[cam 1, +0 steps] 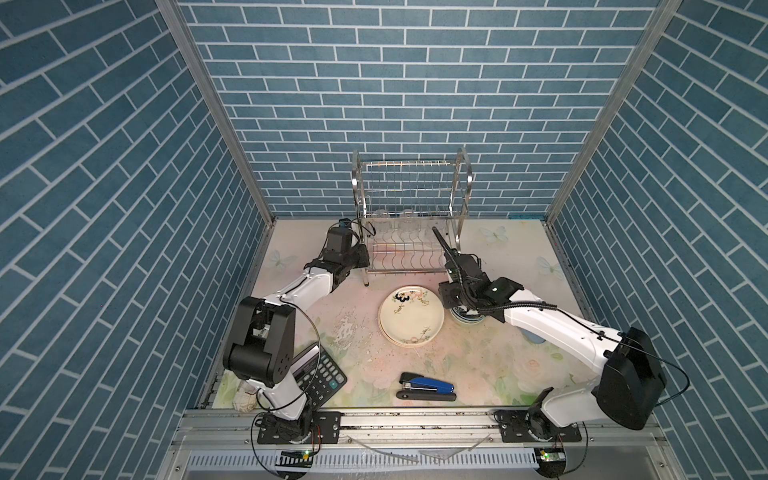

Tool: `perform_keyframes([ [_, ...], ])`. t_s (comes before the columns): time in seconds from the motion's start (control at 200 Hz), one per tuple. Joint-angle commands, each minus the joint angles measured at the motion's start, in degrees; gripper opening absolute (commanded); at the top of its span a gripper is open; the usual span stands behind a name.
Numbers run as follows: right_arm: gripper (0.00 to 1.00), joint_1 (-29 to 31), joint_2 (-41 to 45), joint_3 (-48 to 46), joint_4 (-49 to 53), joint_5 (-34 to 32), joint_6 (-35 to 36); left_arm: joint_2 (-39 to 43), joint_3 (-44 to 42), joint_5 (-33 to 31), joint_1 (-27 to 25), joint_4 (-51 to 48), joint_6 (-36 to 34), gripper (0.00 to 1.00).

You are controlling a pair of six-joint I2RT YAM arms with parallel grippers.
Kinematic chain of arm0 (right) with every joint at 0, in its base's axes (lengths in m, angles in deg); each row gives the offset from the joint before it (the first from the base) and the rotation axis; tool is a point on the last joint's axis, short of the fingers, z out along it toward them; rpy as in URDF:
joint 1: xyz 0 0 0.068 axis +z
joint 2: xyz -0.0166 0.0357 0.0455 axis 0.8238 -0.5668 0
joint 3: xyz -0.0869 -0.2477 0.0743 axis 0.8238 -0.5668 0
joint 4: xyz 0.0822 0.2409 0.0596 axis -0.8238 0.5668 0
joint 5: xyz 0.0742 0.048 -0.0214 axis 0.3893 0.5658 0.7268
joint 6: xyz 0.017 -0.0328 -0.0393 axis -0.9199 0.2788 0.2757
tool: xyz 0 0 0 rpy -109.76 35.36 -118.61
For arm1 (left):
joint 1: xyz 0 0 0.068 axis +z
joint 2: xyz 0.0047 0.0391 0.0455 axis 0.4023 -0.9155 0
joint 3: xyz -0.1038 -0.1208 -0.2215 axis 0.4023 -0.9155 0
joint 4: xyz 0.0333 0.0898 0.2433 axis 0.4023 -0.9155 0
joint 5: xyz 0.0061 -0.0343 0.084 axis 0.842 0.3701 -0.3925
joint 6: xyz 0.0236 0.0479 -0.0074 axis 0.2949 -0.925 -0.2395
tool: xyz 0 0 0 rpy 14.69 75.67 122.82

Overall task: Unload the mixed dishes from the dish rack
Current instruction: 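Open the right gripper and raise it toward the rack, then move the right gripper down over the clear cups in the rack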

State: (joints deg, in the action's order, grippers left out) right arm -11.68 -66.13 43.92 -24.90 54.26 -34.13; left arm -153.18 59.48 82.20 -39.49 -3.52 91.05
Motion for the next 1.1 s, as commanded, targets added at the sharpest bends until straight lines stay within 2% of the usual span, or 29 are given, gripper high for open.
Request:
perform_keyframes([
  [0.0,0.59,-0.9,-1.1,-3.4,-17.9,-0.4,3.5,-0.9,-0.8,1.8,0.1,-3.7,0.8,0.0],
  [0.165,0.62,-2.2,-6.9,-2.1,-27.3,1.8,7.8,-1.0,-1.1,1.9,0.0,-3.4,0.9,0.0],
  [0.2,0.69,-2.8,-8.1,-1.8,-29.0,2.6,8.4,-1.0,-1.1,2.0,0.0,-3.4,0.9,0.0],
  [0.225,0.84,-3.1,-8.9,-1.5,-29.9,3.3,8.5,-1.0,-1.1,2.1,0.0,-3.3,0.8,0.0],
  [0.235,0.94,-3.2,-9.3,-1.4,-30.2,3.5,8.5,-0.9,-1.1,2.1,0.0,-3.3,0.8,0.0],
  [0.255,0.99,-3.6,-10.0,-1.1,-30.9,4.0,8.5,-0.9,-1.2,2.1,0.0,-3.3,0.8,0.0],
  [0.52,0.99,-7.1,-18.0,2.2,-37.7,7.4,8.9,-0.8,-1.2,2.3,0.0,-3.8,0.8,0.0],
  [0.825,0.99,-10.1,-25.7,7.5,-43.1,4.8,11.2,0.6,-2.4,1.5,-0.5,-4.2,1.1,0.0],
  [1.095,0.99,-12.5,-33.3,16.5,-41.9,3.6,13.3,0.0,-2.6,0.8,-0.7,-4.9,0.9,0.0],
])
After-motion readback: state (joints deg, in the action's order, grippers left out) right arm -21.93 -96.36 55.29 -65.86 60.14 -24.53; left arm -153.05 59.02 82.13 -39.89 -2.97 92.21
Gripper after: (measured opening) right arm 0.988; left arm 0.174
